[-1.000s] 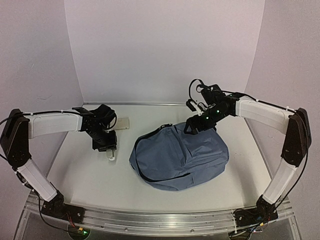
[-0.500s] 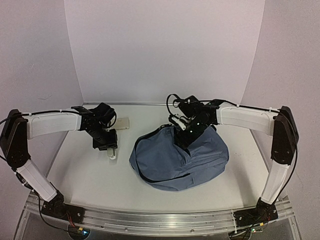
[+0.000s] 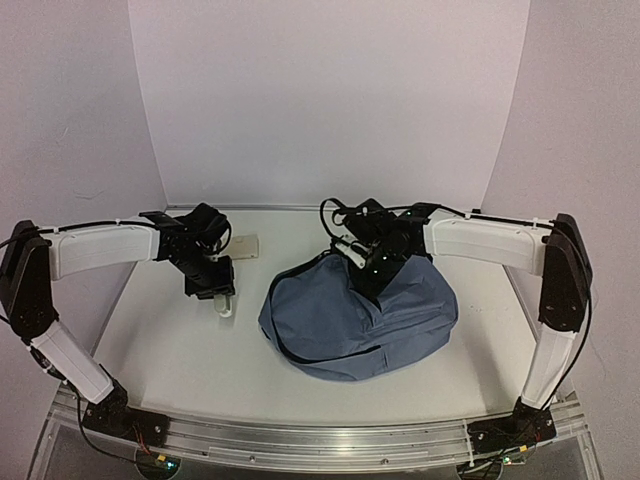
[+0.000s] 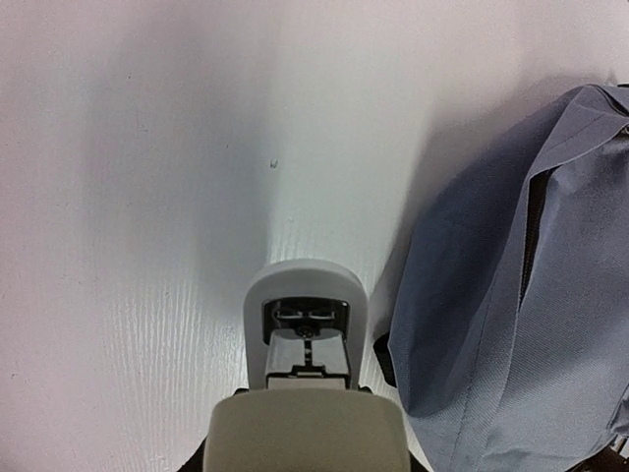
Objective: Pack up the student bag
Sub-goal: Pick up the stationery from the center of the board.
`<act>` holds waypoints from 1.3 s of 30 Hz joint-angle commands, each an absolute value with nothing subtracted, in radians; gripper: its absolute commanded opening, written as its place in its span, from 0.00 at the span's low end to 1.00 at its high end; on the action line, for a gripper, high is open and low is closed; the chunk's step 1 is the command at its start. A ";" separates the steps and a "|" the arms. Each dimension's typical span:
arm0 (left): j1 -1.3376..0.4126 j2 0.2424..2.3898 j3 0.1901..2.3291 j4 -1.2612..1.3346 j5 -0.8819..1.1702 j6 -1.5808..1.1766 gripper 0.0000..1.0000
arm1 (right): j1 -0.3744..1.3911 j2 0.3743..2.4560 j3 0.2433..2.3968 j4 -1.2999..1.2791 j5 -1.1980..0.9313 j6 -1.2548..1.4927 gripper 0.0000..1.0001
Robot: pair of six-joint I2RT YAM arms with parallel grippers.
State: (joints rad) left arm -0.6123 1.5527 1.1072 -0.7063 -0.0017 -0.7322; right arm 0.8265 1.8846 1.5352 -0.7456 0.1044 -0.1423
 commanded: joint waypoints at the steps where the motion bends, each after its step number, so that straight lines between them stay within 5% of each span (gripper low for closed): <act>1: -0.615 1.503 1.164 -0.690 -0.003 -0.717 0.00 | 0.817 1.841 1.520 -0.804 0.232 -0.164 0.27; 6: -0.619 1.505 1.172 -0.687 -0.003 -0.715 0.00 | 0.796 1.817 1.569 -0.826 0.237 -0.168 0.04; 10: -0.623 1.509 1.172 -0.683 -0.003 -0.714 0.00 | 0.786 1.791 1.605 -0.833 0.227 -0.164 0.00; 12: -0.623 1.508 1.170 -0.681 -0.003 -0.714 0.00 | 0.787 1.784 1.612 -0.841 0.206 -0.157 0.05; 17: -0.624 1.503 1.163 -0.677 -0.004 -0.714 0.00 | 0.789 1.807 1.620 -0.886 0.038 -0.113 0.45; 20: -0.624 1.503 1.163 -0.677 -0.003 -0.714 0.00 | 0.798 1.832 1.622 -0.911 0.008 -0.110 0.51; 31: -0.625 1.500 1.156 -0.667 -0.003 -0.713 0.00 | 0.863 1.903 1.605 -0.990 0.027 -0.154 0.61; 39: -0.624 1.501 1.163 -0.666 -0.003 -0.713 0.00 | 0.863 1.902 1.596 -0.996 0.216 -0.170 0.36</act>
State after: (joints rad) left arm -0.6209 1.5433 1.1255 -0.7048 -0.0017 -0.7296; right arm 0.8649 1.9007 1.5929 -0.9404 0.0813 -0.1574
